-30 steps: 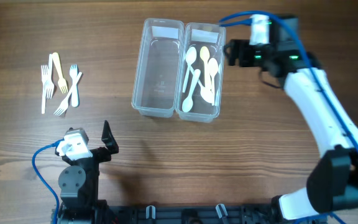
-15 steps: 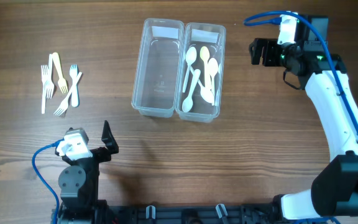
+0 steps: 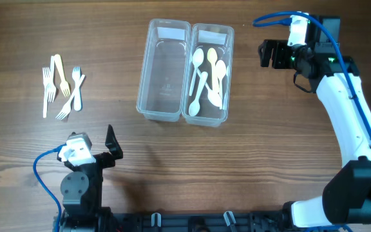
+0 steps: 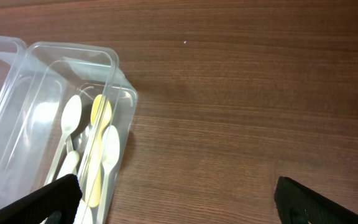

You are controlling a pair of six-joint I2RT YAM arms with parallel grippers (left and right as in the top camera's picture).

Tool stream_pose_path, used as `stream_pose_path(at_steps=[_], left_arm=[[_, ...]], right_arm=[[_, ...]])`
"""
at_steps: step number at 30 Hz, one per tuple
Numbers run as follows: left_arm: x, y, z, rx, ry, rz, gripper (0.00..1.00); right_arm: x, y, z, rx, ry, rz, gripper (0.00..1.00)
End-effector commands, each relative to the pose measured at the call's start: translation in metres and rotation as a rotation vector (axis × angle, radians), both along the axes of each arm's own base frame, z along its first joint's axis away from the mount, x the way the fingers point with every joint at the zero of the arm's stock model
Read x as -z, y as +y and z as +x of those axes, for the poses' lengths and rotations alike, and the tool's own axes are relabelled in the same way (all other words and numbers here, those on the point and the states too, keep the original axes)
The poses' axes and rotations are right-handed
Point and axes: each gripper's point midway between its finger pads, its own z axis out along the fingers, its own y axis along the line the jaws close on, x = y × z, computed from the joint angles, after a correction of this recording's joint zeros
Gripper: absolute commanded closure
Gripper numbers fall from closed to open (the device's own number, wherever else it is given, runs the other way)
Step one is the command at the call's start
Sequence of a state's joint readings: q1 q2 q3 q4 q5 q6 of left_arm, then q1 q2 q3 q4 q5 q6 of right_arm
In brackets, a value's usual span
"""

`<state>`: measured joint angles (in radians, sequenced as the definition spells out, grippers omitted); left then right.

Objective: Pack container
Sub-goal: 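Move the left gripper over the forks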

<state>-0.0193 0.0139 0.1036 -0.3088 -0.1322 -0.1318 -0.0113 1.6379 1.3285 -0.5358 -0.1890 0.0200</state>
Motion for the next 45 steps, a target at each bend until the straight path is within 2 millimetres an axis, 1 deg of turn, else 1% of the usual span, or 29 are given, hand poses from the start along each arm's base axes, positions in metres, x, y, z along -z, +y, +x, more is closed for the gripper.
stream_pose_path(at_steps=[1, 2, 3, 4, 5, 6, 7, 8, 10, 11, 13, 14, 15, 18, 20, 21, 22, 23, 26, 28, 29, 31, 32, 33, 34, 38, 41, 45], left_arm=[[-0.004, -0.001, 0.001, 0.008, -0.021, 0.017, 0.0], [-0.006, -0.004, 0.002, 0.026, -0.032, 0.0, 0.0], [-0.004, -0.019, 0.002, 0.098, -0.03, -0.072, 0.0], [-0.002, -0.028, 0.002, 0.142, -0.018, -0.112, 0.0], [-0.007, -0.04, 0.002, 0.21, -0.037, -0.136, 0.0], [-0.026, -0.057, 0.001, 0.315, -0.106, -0.145, 0.0], [-0.037, -0.066, 0.0, 0.37, -0.15, -0.146, 0.0], [-0.049, -0.073, -0.002, 0.417, -0.194, -0.143, 0.0], [-0.071, -0.08, -0.007, 0.468, -0.261, -0.148, 0.0], [-0.083, -0.08, -0.009, 0.468, -0.275, -0.155, 0.0], [-0.1, -0.08, -0.011, 0.467, -0.277, -0.153, 0.0], [-0.111, -0.077, -0.011, 0.447, -0.266, -0.151, 0.01], [-0.123, -0.071, -0.008, 0.41, -0.241, -0.15, 0.0], [-0.141, -0.057, 0.004, 0.315, -0.15, -0.149, 0.0], [-0.154, -0.048, 0.019, 0.262, -0.033, -0.105, 0.0], [-0.157, -0.044, 0.03, 0.24, 0.042, -0.086, 0.0], [-0.161, -0.041, 0.046, 0.227, 0.144, -0.067, 0.0], [-0.161, -0.041, 0.055, 0.224, 0.201, -0.064, 0.0], [-0.16, -0.039, 0.081, 0.215, 0.356, -0.063, 0.0], [-0.153, -0.041, 0.101, 0.221, 0.416, -0.073, 0.0], [-0.144, -0.046, 0.109, 0.243, 0.446, -0.088, 0.0], [-0.125, -0.051, 0.118, 0.266, 0.504, -0.107, 0.0], [-0.112, -0.051, 0.12, 0.264, 0.55, -0.112, 0.0], [-0.097, -0.048, 0.124, 0.247, 0.6, -0.11, 0.0], [-0.089, -0.044, 0.127, 0.229, 0.621, -0.102, 0.0], [-0.057, -0.02, 0.138, 0.102, 0.715, -0.033, 0.0], [-0.037, -0.001, 0.144, 0.003, 0.772, 0.023, 0.0], [-0.013, 0.017, 0.155, -0.11, 0.812, 0.045, 0.0]], right_arm=[[-0.006, -0.003, 0.0, -0.003, -0.018, -0.026, 0.0], [-0.006, -0.003, 0.0, -0.003, -0.018, -0.026, 0.0], [-0.006, -0.003, 0.0, -0.003, -0.018, -0.026, 0.0], [-0.006, -0.003, 0.0, -0.003, -0.018, -0.025, 0.0], [-0.006, -0.003, 0.0, -0.003, -0.018, -0.025, 0.0], [-0.006, -0.003, 0.0, -0.003, -0.018, -0.025, 0.0], [-0.006, -0.003, 0.0, -0.003, -0.018, -0.025, 0.0], [-0.006, -0.003, 0.0, -0.003, -0.018, -0.026, 0.0], [-0.006, -0.003, 0.0, -0.003, -0.018, -0.026, 0.0], [-0.006, -0.003, 0.0, -0.003, -0.018, -0.025, 0.0], [-0.006, -0.003, 0.0, -0.003, -0.018, -0.026, 0.0], [-0.006, -0.003, 0.0, -0.003, -0.018, -0.026, 0.0], [-0.006, -0.003, 0.0, -0.003, -0.018, -0.026, 0.0], [-0.006, -0.003, 0.0, -0.003, -0.018, -0.025, 0.0], [-0.006, -0.003, 0.0, -0.003, -0.018, -0.025, 0.0], [-0.006, -0.003, 0.0, -0.003, -0.018, -0.025, 0.0], [-0.006, -0.003, 0.0, -0.003, -0.018, -0.026, 0.0], [-0.006, -0.003, 0.0, -0.003, -0.018, -0.026, 0.0], [-0.006, -0.003, 0.0, -0.003, -0.018, -0.026, 0.0], [-0.006, -0.003, 0.0, -0.003, -0.018, -0.025, 0.0], [-0.006, -0.003, 0.0, -0.003, -0.018, -0.026, 0.0], [-0.006, -0.003, 0.0, -0.003, -0.018, -0.025, 0.0], [-0.006, -0.003, 0.0, -0.003, -0.018, -0.026, 0.0], [-0.006, -0.003, 0.0, -0.003, -0.018, -0.025, 0.0], [-0.006, -0.003, 0.0, -0.003, -0.018, -0.025, 0.0], [-0.006, -0.003, 0.0, -0.003, -0.018, -0.026, 0.0], [-0.006, -0.003, 0.0, -0.003, -0.018, -0.026, 0.0], [-0.006, -0.003, 0.0, -0.003, -0.018, -0.026, 0.0]])
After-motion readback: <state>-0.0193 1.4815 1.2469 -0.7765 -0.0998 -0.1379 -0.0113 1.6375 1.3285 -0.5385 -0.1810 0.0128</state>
